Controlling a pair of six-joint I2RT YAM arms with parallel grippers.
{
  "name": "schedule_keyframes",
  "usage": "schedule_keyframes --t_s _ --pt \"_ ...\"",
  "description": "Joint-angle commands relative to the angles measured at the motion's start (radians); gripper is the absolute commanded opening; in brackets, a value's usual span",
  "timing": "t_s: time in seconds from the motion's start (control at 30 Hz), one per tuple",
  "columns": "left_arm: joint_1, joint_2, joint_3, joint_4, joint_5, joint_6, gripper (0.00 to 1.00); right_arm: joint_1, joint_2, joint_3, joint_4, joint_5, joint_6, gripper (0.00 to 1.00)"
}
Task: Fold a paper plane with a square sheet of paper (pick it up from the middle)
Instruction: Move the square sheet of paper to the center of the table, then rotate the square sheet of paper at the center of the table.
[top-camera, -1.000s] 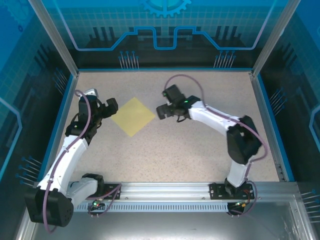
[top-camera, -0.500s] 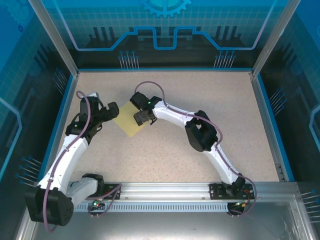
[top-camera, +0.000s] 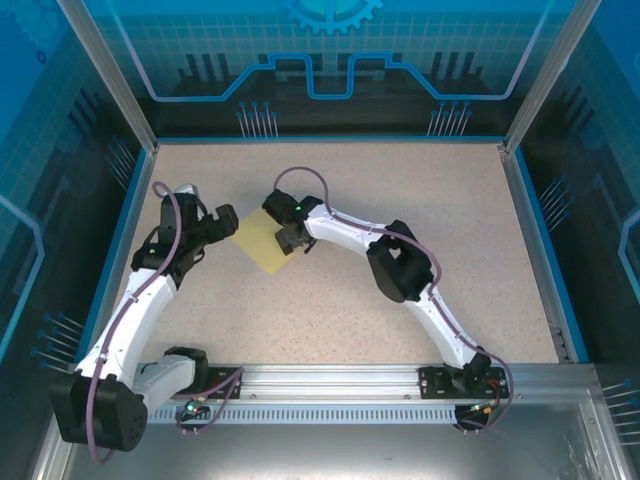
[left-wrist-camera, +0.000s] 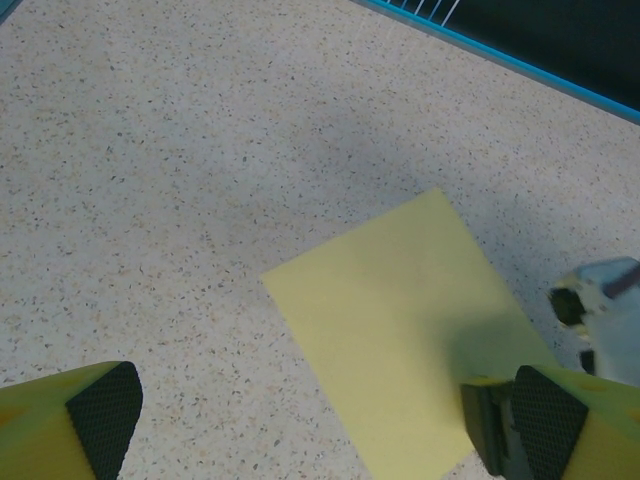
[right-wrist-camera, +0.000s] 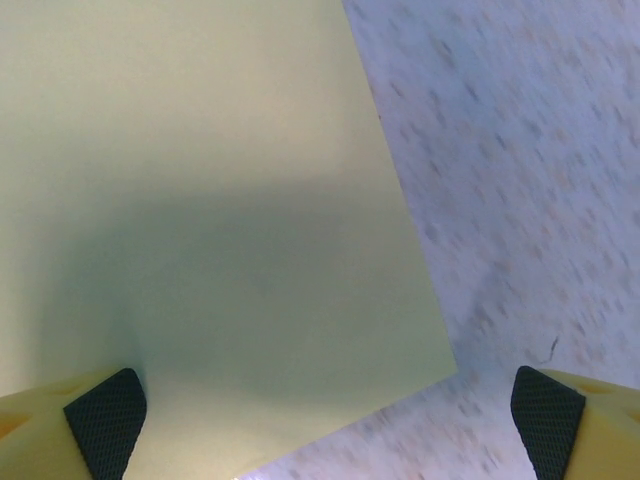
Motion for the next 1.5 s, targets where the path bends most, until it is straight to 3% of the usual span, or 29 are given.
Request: schedule_keyframes --t_s 0.0,0.17,0.27,0.37,0.5,0.63,0.97,1.27,1.47 --pt "-0.007 0.012 0.018 -0.018 0.009 -0.015 0.99 -0.060 -0.085 -0.269 -0.156 0.031 0.075 0.99" --pt "-0.008 0.022 0.019 -0.016 0.029 -0.048 0.99 -0.076 -0.371 -0.652 -0.168 -0.035 0.211 0.99" --pt "-0.011 0.018 0.016 -0.006 0.102 -0.089 0.99 -0.086 -0.512 -0.810 -0.193 -0.049 0.265 0.99" --pt "-0.013 0.022 -0.003 0.013 0.184 -0.153 0.99 -0.110 -0.626 -0.852 -0.194 -0.079 0.262 0.99" --pt "-0.032 0.038 -0.030 0.030 0.295 -0.212 0.99 -0.119 -0.719 -0.757 -0.157 -0.123 0.222 0.99" --pt "-0.077 0.047 -0.075 0.038 0.309 -0.253 0.99 -0.128 -0.662 -0.692 -0.020 -0.304 0.124 0.99" --pt "-0.160 0.061 -0.174 0.088 0.293 -0.339 0.99 -0.150 -0.395 -0.531 0.057 -0.368 -0.038 0.93" --pt "-0.185 0.074 -0.199 0.101 0.276 -0.356 0.99 -0.227 -0.402 -0.657 0.151 -0.450 0.111 0.94" --pt "-0.210 0.102 -0.216 0.126 0.280 -0.382 0.99 -0.259 -0.508 -0.847 0.120 -0.378 0.280 0.94"
